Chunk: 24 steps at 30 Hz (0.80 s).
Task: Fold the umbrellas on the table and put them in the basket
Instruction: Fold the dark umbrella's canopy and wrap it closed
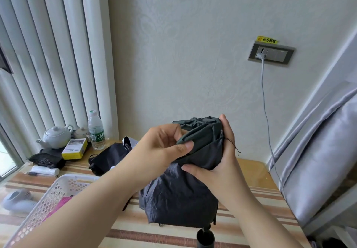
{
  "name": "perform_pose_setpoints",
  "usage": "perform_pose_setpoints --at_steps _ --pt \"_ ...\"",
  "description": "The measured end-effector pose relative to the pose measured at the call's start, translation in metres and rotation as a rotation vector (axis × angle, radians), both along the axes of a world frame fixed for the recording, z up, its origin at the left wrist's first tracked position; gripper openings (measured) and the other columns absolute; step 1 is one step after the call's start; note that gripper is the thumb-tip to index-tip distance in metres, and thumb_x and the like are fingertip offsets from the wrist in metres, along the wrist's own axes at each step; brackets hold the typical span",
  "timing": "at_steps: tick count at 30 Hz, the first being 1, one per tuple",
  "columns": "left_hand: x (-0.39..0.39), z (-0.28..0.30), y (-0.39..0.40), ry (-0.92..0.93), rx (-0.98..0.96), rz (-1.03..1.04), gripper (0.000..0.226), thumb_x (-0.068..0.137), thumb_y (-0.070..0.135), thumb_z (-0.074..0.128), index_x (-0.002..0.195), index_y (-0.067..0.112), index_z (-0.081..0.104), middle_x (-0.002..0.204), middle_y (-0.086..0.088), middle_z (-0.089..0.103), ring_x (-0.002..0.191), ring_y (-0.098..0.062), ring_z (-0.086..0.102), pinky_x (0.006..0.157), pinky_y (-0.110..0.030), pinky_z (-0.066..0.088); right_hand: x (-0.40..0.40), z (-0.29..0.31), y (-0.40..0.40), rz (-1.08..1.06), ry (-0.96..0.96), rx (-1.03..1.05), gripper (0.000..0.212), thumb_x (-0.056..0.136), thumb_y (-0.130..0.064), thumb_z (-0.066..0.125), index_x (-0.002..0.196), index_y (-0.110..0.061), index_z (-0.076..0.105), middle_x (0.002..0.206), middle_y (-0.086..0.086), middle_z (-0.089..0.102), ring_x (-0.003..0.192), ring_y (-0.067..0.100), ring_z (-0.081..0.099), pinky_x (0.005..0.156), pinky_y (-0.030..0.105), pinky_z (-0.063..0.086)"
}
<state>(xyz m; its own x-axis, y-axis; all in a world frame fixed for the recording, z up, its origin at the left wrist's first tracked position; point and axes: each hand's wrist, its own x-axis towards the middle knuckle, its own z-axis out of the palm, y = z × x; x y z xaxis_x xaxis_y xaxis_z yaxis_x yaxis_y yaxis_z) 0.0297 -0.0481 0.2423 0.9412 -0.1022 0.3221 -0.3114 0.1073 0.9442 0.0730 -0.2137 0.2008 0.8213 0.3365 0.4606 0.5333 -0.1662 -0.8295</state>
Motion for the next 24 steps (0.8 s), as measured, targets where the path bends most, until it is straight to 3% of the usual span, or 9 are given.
perform_pose_setpoints --at_steps 3,6,8,10,12,14,19,21,24 --pt "0.0009 0.0051 0.0027 0.030 0.057 0.017 0.023 0.080 0.014 0.072 0.065 0.015 0.055 0.068 -0.005 0.062 0.067 -0.015 0.058 0.062 -0.021 0.046 -0.0001 0.0005 0.0006 -0.011 0.011 -0.013 0.119 0.062 -0.010 0.088 0.129 -0.068 0.010 0.121 -0.055 0.038 0.122 -0.021 0.039 0.095 0.003 0.036" --pt "0.0011 0.0083 -0.0001 0.082 0.148 0.106 0.029 0.068 0.025 0.078 0.085 0.014 0.057 0.079 -0.009 0.070 0.070 -0.016 0.067 0.064 -0.025 0.053 -0.0004 -0.0027 0.0029 -0.032 0.013 -0.022 0.119 0.062 -0.012 0.089 0.124 -0.078 0.012 0.135 -0.036 0.042 0.124 -0.014 0.043 0.100 0.011 0.041" --pt "0.0018 0.0071 -0.0030 0.042 0.285 0.228 0.030 0.070 0.031 0.083 0.077 0.014 0.059 0.065 -0.004 0.064 0.058 -0.013 0.057 0.055 -0.024 0.048 -0.0016 -0.0034 0.0058 -0.042 -0.002 -0.030 0.119 0.062 -0.011 0.089 0.124 -0.079 0.012 0.143 -0.021 0.042 0.127 -0.009 0.044 0.103 0.016 0.041" --pt "0.0021 0.0024 -0.0032 -0.009 0.343 0.315 0.031 0.080 0.024 0.075 0.066 0.009 0.053 0.058 -0.008 0.052 0.052 -0.014 0.041 0.050 -0.024 0.034 -0.0018 -0.0033 0.0072 -0.047 -0.023 -0.034 0.120 0.062 -0.010 0.089 0.126 -0.077 0.013 0.145 -0.018 0.042 0.129 -0.007 0.043 0.107 0.021 0.040" --pt "0.0021 -0.0013 -0.0020 -0.038 0.318 0.300 0.033 0.084 0.020 0.071 0.063 0.008 0.048 0.064 -0.018 0.053 0.056 -0.014 0.039 0.052 -0.024 0.031 -0.0011 -0.0026 0.0060 -0.041 -0.021 -0.040 0.120 0.061 -0.010 0.090 0.126 -0.077 0.014 0.144 -0.020 0.041 0.130 -0.006 0.042 0.108 0.024 0.040" --pt "-0.0005 -0.0003 -0.0025 -0.017 0.269 0.226 0.033 0.084 0.019 0.068 0.059 0.014 0.047 0.071 -0.017 0.058 0.060 -0.014 0.044 0.056 -0.023 0.034 -0.0008 -0.0021 0.0041 -0.027 -0.013 -0.046 0.121 0.061 -0.009 0.090 0.127 -0.077 0.014 0.144 -0.019 0.041 0.131 -0.005 0.042 0.108 0.025 0.041" --pt "-0.0008 0.0050 -0.0041 -0.014 0.224 0.123 0.032 0.086 0.009 0.067 0.061 0.009 0.047 0.083 -0.002 0.070 0.068 -0.011 0.059 0.061 -0.017 0.044 -0.0011 -0.0028 0.0044 0.009 0.038 -0.022 0.116 0.064 -0.002 0.086 0.131 -0.063 0.013 0.136 -0.022 0.044 0.118 -0.015 0.048 0.090 0.005 0.042" --pt "-0.0001 0.0035 -0.0049 -0.028 0.185 0.120 0.027 0.082 0.003 0.070 0.063 0.009 0.052 0.084 -0.001 0.071 0.071 -0.011 0.062 0.063 -0.020 0.048 -0.0018 -0.0046 0.0051 0.028 0.047 -0.013 0.113 0.069 -0.002 0.083 0.131 -0.060 0.009 0.134 -0.023 0.044 0.116 -0.015 0.049 0.087 0.004 0.041" --pt "0.0002 0.0000 -0.0070 -0.084 0.155 0.106 0.019 0.072 0.009 0.073 0.070 0.022 0.059 0.081 0.004 0.063 0.078 -0.014 0.061 0.072 -0.027 0.051 -0.0011 -0.0067 0.0056 0.054 0.071 0.011 0.105 0.078 0.001 0.074 0.132 -0.057 0.006 0.127 -0.034 0.047 0.117 -0.015 0.049 0.089 0.004 0.040"
